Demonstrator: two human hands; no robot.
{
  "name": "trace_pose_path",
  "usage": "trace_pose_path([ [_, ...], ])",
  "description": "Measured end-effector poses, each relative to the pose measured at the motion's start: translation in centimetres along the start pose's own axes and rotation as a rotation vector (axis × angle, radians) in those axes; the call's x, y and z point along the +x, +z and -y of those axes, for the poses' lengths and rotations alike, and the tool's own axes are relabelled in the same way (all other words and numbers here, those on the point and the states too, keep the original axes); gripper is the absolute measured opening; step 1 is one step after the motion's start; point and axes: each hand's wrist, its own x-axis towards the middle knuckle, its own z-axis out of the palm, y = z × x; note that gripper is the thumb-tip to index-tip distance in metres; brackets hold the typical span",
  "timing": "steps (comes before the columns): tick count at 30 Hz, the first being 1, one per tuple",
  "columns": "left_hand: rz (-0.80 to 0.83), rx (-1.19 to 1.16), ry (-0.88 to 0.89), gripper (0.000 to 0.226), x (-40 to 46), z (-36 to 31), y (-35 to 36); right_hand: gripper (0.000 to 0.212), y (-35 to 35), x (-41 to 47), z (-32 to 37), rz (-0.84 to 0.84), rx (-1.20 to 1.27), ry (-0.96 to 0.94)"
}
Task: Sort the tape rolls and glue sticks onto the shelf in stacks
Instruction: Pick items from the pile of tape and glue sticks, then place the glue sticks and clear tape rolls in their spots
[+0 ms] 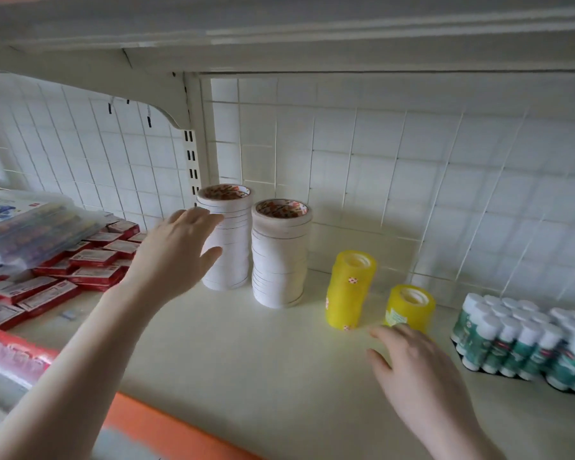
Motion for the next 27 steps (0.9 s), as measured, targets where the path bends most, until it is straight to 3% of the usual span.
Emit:
trace_pose_path([
  [5, -0.003, -0.004, -0.044, 0.053, -6.3, -4.6, 1.0, 0.03, 0.2, -3.0, -3.9, -0.183, -0.044, 0.002],
  [12, 0.059, -0.195, 0.057, 0.046, -11.9, -11.8, 2.0, 0.034, -1.6, -9.4, -6.5, -0.385, -0.062, 0.147],
  [20, 0.14, -0.362, 0.175, 0.05, -15.0, -21.5, 1.7, 0.031, -6.2, -17.2, -12.7, -0.416, -0.206, 0.3],
  [27, 0.163, -0.507, 0.293, 0.051, -16.1, -35.7, 1.0, 0.03, -11.3, -24.3, -23.5, -0.538, -0.329, 0.408],
])
